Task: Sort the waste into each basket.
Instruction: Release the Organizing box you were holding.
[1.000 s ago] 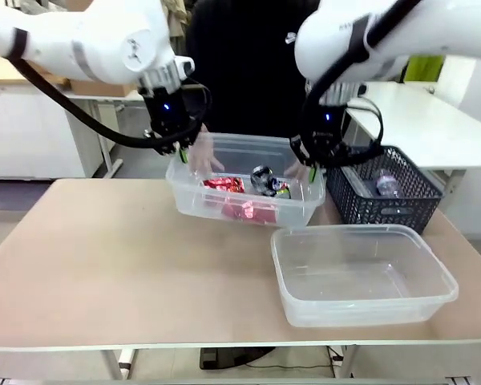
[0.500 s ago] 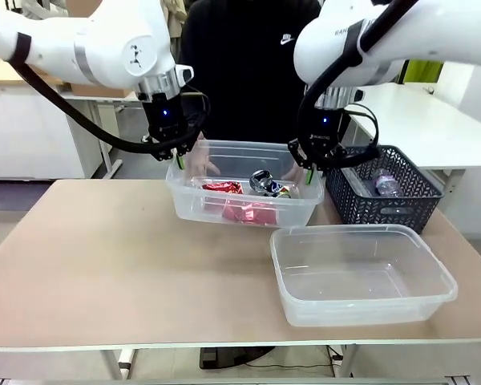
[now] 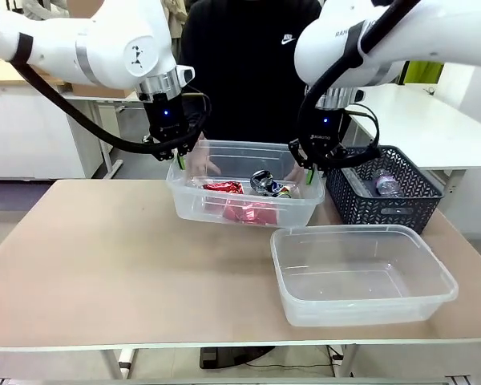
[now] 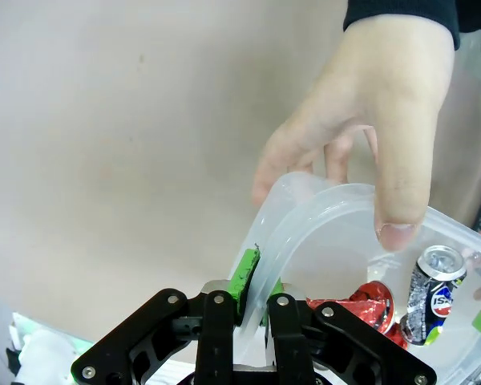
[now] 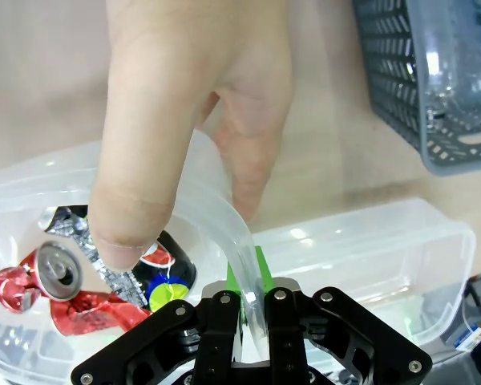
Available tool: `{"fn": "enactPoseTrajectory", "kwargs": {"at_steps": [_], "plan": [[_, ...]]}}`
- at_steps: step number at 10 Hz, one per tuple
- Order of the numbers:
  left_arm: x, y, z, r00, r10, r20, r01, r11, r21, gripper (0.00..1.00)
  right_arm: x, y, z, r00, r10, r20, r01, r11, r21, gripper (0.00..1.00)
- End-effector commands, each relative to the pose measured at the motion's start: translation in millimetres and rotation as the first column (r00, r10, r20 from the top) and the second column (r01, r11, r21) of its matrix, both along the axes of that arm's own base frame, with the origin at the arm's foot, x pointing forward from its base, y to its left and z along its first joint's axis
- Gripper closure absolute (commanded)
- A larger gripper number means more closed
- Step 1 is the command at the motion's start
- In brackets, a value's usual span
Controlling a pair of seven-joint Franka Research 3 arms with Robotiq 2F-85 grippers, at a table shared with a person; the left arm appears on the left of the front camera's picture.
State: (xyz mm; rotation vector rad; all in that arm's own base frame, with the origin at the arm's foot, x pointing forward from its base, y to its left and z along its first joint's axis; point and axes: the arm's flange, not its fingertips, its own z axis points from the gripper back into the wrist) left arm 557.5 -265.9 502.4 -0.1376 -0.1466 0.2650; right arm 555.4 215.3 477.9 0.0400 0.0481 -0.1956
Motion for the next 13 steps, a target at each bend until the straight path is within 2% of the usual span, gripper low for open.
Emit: {"fn": "enactPoseTrajectory", "kwargs": {"at_steps": [1,2,3,4,5,7,8,9,10,13], "plan": [[1,0,6,0.999,0.027,0.021,-0.026,0.999,-0.019,0.94,-4,2,-2,1.000,0.000,-0.007,0.000,1.000,-0.006,0.95],[0,0,0,1.000,0.000,0.000,0.000,1.000,0.000,0.85,0,0,0,1.000,0.000,0.000,0.000,1.000,0.000,0.95],[-2,-2,2,0.999,-0.032,-0.007,0.032,0.999,0.005,0.35,-5,-7,1,0.998,-0.051,0.025,0.051,0.999,0.013,0.35],[-5,-2,3,1.000,-0.024,0.002,0.024,1.000,0.001,0.26,-9,-9,2,0.997,-0.044,0.056,0.042,0.999,0.028,0.36],[-7,-1,5,1.000,-0.015,0.008,0.015,1.000,-0.003,0.00,-12,-10,4,0.996,-0.047,0.072,0.045,0.999,0.032,0.00],[-15,5,9,1.000,0.011,0.021,-0.011,1.000,0.006,0.00,-16,-13,8,0.990,-0.035,0.134,0.027,0.998,0.061,0.00],[-19,9,11,0.999,0.013,0.029,-0.013,1.000,-0.005,0.01,-17,-13,10,0.989,-0.032,0.144,0.023,0.998,0.066,0.13],[-21,11,11,1.000,0.007,0.030,-0.007,1.000,-0.018,0.00,-16,-13,10,0.988,-0.036,0.148,0.027,0.998,0.060,0.04],[-22,12,12,0.999,0.009,0.031,-0.008,1.000,-0.021,0.00,-17,-12,11,0.988,-0.038,0.152,0.030,0.998,0.055,0.00],[-27,13,15,0.999,-0.004,0.043,0.005,1.000,-0.027,0.00,-22,-14,14,0.984,-0.054,0.172,0.047,0.998,0.044,0.00]]}}
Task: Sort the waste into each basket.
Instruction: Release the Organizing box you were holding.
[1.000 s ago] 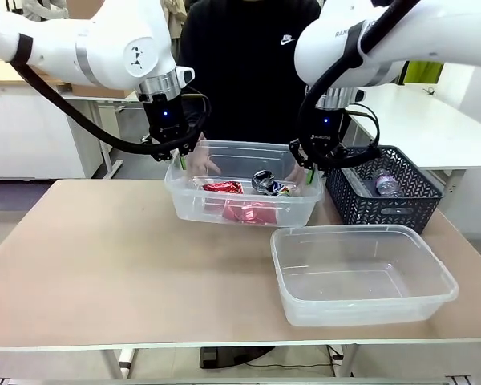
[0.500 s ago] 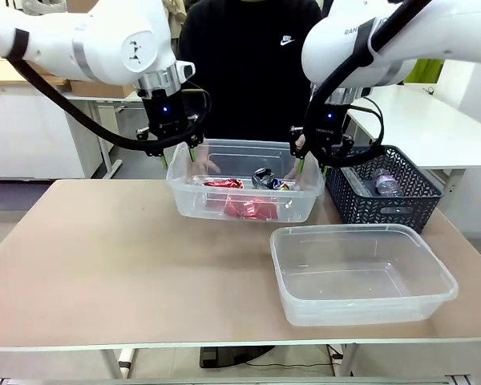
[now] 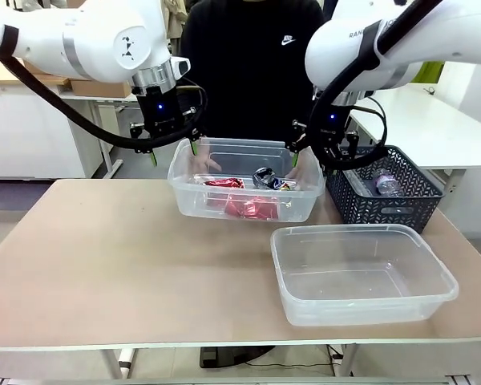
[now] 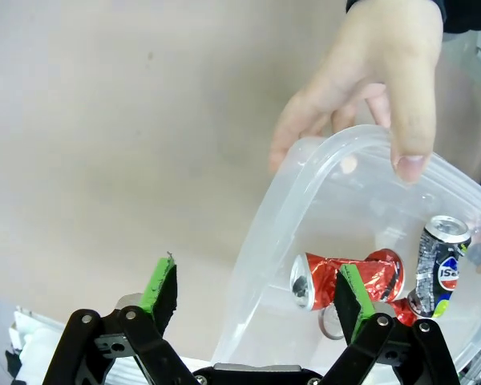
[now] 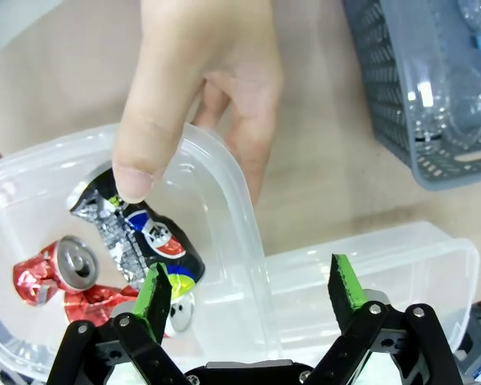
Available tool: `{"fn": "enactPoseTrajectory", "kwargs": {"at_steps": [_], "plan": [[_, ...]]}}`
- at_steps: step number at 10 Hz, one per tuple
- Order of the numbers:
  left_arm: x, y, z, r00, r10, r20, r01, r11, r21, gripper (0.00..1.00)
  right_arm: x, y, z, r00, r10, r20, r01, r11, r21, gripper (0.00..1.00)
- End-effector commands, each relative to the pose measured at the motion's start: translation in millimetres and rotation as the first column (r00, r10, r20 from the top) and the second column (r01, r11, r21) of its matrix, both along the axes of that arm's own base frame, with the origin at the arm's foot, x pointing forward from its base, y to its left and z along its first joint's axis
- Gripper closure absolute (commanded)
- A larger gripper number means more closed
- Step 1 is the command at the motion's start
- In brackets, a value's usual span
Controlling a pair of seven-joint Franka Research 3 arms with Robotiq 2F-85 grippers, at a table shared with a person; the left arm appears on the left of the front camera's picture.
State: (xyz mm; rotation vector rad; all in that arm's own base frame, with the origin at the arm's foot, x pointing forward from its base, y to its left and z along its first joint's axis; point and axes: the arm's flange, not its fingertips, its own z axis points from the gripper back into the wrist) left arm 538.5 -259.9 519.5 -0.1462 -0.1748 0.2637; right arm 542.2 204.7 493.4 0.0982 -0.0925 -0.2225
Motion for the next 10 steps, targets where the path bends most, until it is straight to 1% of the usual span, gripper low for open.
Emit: {"fn": "enactPoseTrajectory", "kwargs": {"at_steps": [1,2,4,5,6,7,8,9,10], "plan": [[-9,5,-1,0.999,-0.037,0.000,0.037,0.999,-0.015,0.00,-11,-1,2,0.999,-0.024,0.040,0.026,0.999,-0.033,0.00],[0,0,0,1.000,0.000,0.000,0.000,1.000,0.000,0.00,0,0,0,1.000,0.000,0.000,0.000,1.000,0.000,0.00],[-2,-1,0,1.000,-0.008,0.000,0.008,1.000,0.001,0.00,-2,-1,2,1.000,0.001,0.007,-0.001,1.000,-0.009,0.00],[-28,16,22,1.000,0.015,0.025,-0.014,0.999,-0.042,0.00,-40,-24,27,0.999,0.024,-0.039,-0.023,1.000,0.020,0.00],[-66,37,35,1.000,0.011,0.010,-0.010,0.999,-0.037,0.00,-86,-55,47,0.997,0.080,-0.006,-0.079,0.993,0.087,0.00],[-108,51,39,0.991,-0.115,0.073,0.121,0.989,-0.080,0.00,-130,-85,57,0.991,0.136,0.016,-0.137,0.981,0.135,0.00],[-142,60,36,0.965,-0.237,0.111,0.248,0.963,-0.104,0.00,-161,-112,57,0.994,0.102,0.036,-0.106,0.979,0.174,0.00],[-161,58,28,0.929,-0.359,0.091,0.367,0.926,-0.093,0.00,-182,-138,48,0.999,0.042,-0.001,-0.041,0.972,0.232,0.00],[-173,49,12,0.881,-0.473,-0.006,0.472,0.881,-0.039,0.00,-199,-158,30,0.998,-0.043,-0.054,0.054,0.969,0.242,0.00]]}}
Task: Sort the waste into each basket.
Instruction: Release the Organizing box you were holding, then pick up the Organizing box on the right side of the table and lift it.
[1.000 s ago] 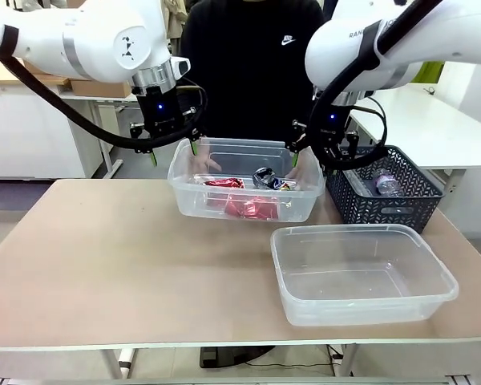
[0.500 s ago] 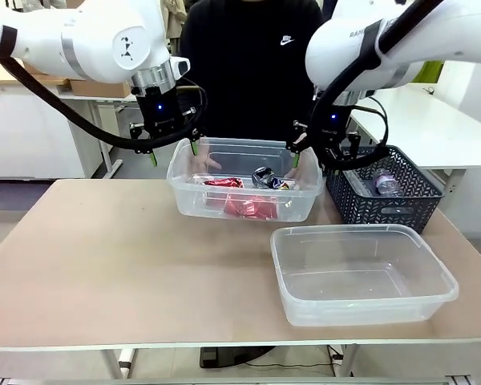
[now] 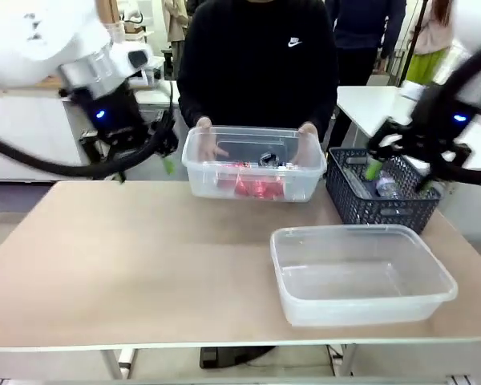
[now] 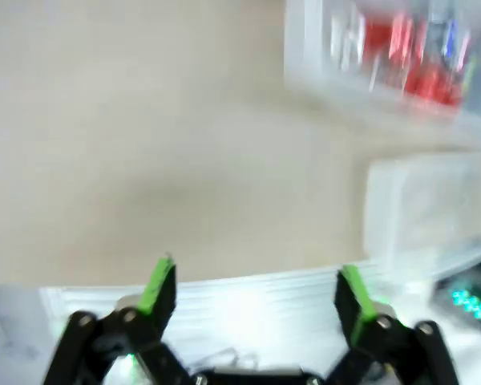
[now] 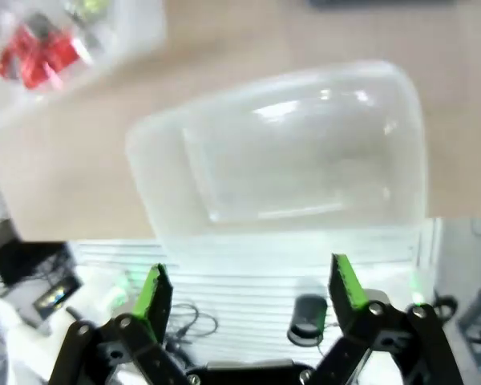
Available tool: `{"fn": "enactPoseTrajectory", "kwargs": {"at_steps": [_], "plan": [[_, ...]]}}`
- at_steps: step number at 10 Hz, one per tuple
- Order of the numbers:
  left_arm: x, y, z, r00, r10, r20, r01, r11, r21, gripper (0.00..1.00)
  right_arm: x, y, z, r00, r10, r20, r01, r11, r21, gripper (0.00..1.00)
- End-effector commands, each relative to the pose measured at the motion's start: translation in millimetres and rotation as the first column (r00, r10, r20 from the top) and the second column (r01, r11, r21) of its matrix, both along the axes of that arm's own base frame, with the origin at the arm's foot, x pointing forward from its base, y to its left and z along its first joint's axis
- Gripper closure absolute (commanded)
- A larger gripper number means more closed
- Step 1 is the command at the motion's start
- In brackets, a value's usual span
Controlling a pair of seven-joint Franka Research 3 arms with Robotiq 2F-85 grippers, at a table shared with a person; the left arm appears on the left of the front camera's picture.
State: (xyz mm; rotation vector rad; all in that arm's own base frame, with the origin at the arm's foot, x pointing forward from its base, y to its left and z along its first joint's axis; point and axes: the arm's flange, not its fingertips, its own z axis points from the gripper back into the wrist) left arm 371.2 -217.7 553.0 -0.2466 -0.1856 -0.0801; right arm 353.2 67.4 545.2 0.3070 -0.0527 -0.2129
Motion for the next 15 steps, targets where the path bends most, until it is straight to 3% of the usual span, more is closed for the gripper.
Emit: {"fn": "enactPoseTrajectory", "kwargs": {"at_steps": [1,2,15], "plan": [[-9,1,-34,0.969,-0.233,-0.085,0.238,0.969,0.058,0.00,-16,-29,-38,0.988,-0.141,-0.062,0.142,0.990,0.023,0.00],[0,0,0,1.000,0.000,0.000,0.000,1.000,0.000,0.00,0,0,0,1.000,0.000,0.000,0.000,1.000,0.000,0.00],[0,1,1,1.000,-0.015,-0.009,0.015,1.000,0.003,0.00,0,0,0,1.000,0.000,0.000,0.000,1.000,0.000,0.00]]}}
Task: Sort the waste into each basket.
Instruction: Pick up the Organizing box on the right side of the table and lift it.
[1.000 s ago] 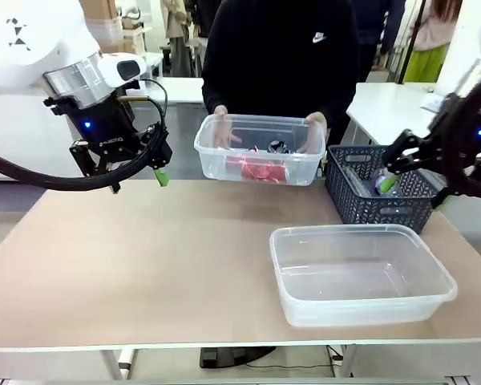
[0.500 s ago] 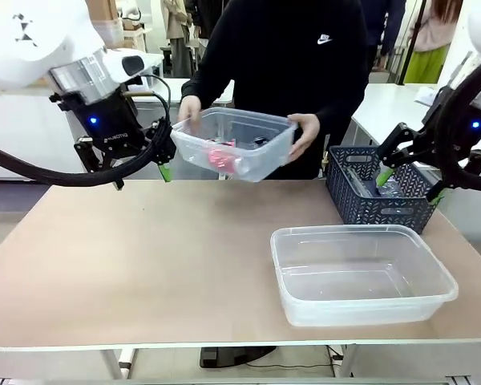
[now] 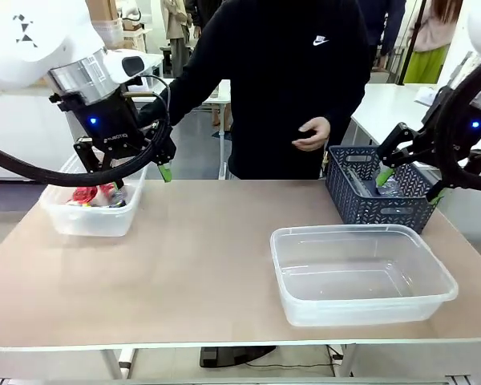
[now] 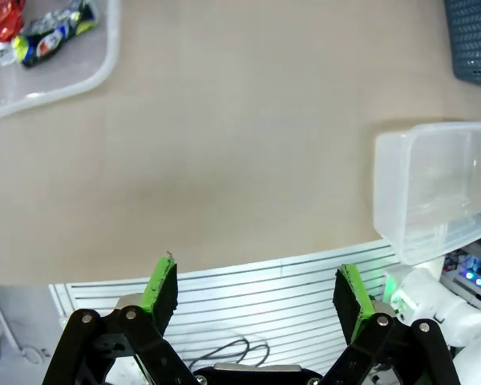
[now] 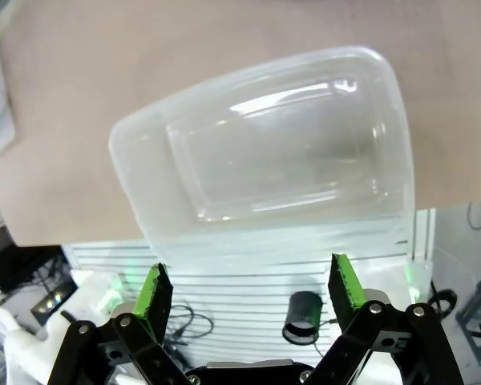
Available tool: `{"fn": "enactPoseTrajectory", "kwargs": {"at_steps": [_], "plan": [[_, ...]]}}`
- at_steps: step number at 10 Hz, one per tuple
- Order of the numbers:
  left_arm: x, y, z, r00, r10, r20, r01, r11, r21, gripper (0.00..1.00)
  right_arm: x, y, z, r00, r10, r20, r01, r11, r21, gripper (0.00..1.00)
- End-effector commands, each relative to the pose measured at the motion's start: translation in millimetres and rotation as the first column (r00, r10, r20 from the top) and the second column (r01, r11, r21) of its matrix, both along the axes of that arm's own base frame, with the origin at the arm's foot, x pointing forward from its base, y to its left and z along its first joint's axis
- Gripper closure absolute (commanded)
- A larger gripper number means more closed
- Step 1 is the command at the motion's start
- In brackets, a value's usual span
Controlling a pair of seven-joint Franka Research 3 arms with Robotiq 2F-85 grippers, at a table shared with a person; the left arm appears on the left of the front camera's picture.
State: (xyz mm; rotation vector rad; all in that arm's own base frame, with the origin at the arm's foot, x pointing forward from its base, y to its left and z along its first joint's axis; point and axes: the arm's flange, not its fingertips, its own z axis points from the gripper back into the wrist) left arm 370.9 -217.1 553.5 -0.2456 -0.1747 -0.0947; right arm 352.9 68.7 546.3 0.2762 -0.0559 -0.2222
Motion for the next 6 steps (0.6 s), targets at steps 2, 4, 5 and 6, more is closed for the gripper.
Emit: {"fn": "enactPoseTrajectory", "kwargs": {"at_steps": [2,4,5,6], "plan": [[-26,-69,-3,0.997,0.081,0.014,-0.081,0.997,-0.020,0.00,-22,-29,-17,1.000,0.028,0.002,-0.027,0.994,-0.110,0.00],[-65,-162,-46,0.989,0.138,-0.051,-0.140,0.989,-0.051,0.00,-53,-103,-56,1.000,-0.005,0.003,0.005,0.968,-0.252,0.00],[-79,-206,-74,0.996,0.058,-0.063,-0.058,0.998,-0.013,0.00,-63,-124,-82,0.999,0.015,-0.038,-0.027,0.949,-0.314,0.00],[-83,-233,-92,0.994,0.094,-0.047,-0.092,0.995,0.043,0.00,-64,-127,-101,1.000,0.026,0.001,-0.025,0.950,-0.311,0.00]]}}
